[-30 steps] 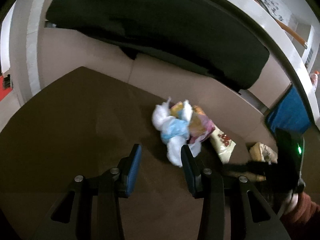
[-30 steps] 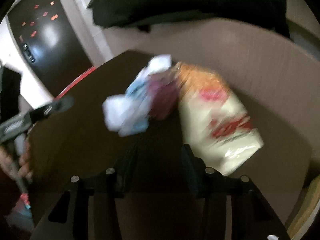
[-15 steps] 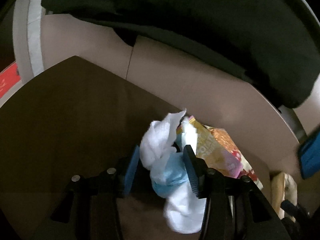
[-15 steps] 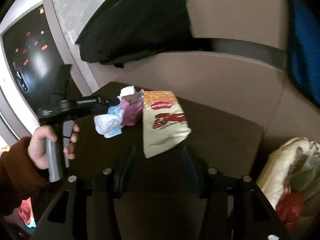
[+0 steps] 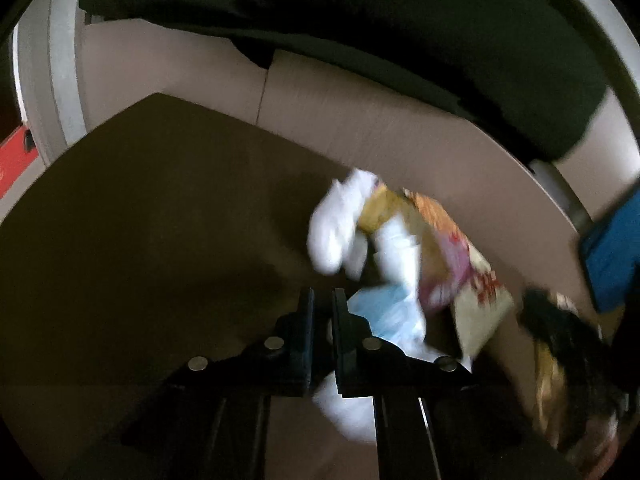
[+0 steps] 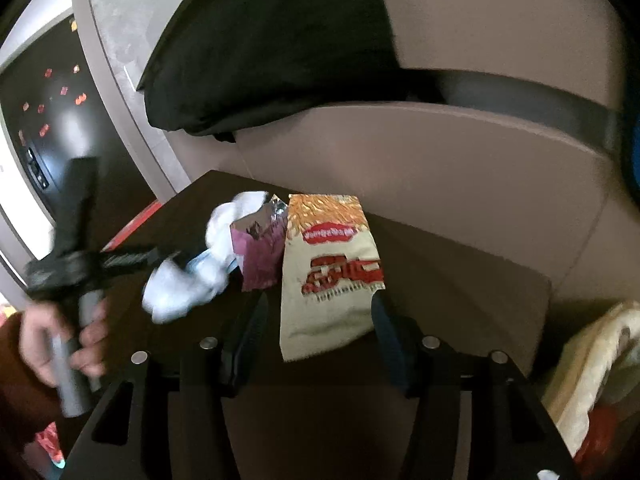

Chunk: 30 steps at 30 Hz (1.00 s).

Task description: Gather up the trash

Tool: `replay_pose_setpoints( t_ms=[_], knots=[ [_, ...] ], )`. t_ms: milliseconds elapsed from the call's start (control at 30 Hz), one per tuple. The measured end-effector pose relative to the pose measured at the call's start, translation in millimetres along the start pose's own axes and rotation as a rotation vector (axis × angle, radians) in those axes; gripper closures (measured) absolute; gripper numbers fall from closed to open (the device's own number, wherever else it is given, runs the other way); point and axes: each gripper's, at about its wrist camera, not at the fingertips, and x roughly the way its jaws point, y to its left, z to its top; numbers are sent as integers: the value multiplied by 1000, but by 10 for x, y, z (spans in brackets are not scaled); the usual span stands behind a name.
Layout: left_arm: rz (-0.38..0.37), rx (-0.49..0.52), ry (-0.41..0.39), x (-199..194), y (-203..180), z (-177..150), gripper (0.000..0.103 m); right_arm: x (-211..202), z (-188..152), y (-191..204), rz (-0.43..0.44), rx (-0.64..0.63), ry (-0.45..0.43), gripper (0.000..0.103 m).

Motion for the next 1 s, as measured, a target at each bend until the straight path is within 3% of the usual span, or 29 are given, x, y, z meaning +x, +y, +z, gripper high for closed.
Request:
replay_pose_setpoints(
  t_ms=[233,367,467,633,733,867,1000],
  knots=[
    [19,4,-85,-538,366,-295,94,308,350,141,-91,-55,-48,51],
    [-33,-2,-100,-572,417,-316,92,549,562,254,26,-16,-31,50],
    [-55,13,-115,-607,442,-340,88,778,572,506,-9,-102,2,51],
    [-106,20,-129,-647,450,-371,71,1108,472,563,-25,-89,117,69],
    [-137,20,-137,-659,440,-365,64,1058,361,532,9,-69,156,86],
    [-186,36,-127,-619,331,-330,60,726,149,607,91,-97,188,90],
    [-165,76,-150,-508,167,-179,59,275,40,583,92,-110,119,90]
  ],
)
